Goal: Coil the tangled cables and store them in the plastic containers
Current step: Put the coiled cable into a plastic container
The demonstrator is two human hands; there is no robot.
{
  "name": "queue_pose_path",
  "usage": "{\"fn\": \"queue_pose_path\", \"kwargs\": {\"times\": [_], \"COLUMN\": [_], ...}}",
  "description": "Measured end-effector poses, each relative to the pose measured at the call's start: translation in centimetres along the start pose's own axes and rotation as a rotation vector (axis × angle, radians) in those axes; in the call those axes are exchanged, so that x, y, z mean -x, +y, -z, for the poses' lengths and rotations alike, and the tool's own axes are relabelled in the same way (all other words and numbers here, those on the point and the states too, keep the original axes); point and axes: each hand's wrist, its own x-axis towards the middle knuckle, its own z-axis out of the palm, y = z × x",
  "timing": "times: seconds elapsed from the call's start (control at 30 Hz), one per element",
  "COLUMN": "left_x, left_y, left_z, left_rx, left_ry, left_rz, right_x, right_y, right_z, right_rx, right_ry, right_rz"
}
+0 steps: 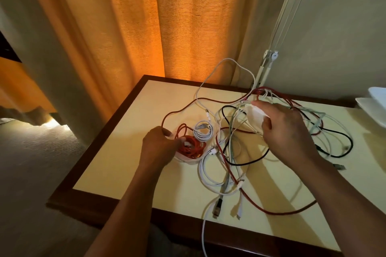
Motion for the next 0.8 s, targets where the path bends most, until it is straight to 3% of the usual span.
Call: {"fn": "queue_pose_path", "kwargs": {"times": [0.1,0.2,0.27,0.33,0.43,0.6,0.7,0.8], "left_x": [0.6,1.9,2.8,3.8,4.1,3.3,2.7,1.5], "left_y": [0.6,2.1,3.9,6.1,7.9,7.8,7.6,7.2], "left_z": [-0.4,-0.6,-1.3,-2.8,-6.5,-9.2,-8.4,-6.1], "left_rx": [-0.156,-0.182,-0.152,-0.076,-0.089,-0.023,0.076,0.154], "left_ry": [0.136,0.306,0.266,0.066,-0.185,-0.289,-0.295,-0.188], "left_rz": [-0.106,-0.407,-0.589,-0.656,-0.704,-0.614,-0.497,-0.459], "right_x": [-0.7,-1.1,-1.1,-0.8,-0.3,-0.1,-0.2,-0.3], "right_y": [0.6,1.1,1.7,2.1,2.8,4.3,5.0,5.7], "right_z": [0.3,0.6,0.7,0.7,0.7,0.3,0.3,-0.1], "right_rx": [-0.048,-0.114,-0.216,-0.343,-0.504,-0.763,-0.701,-0.305], "right_ry": [0.099,0.177,0.238,0.317,0.412,0.381,0.295,0.238], "right_rz": [-0.026,-0.106,-0.189,-0.275,-0.364,-0.483,-0.507,-0.405]}}
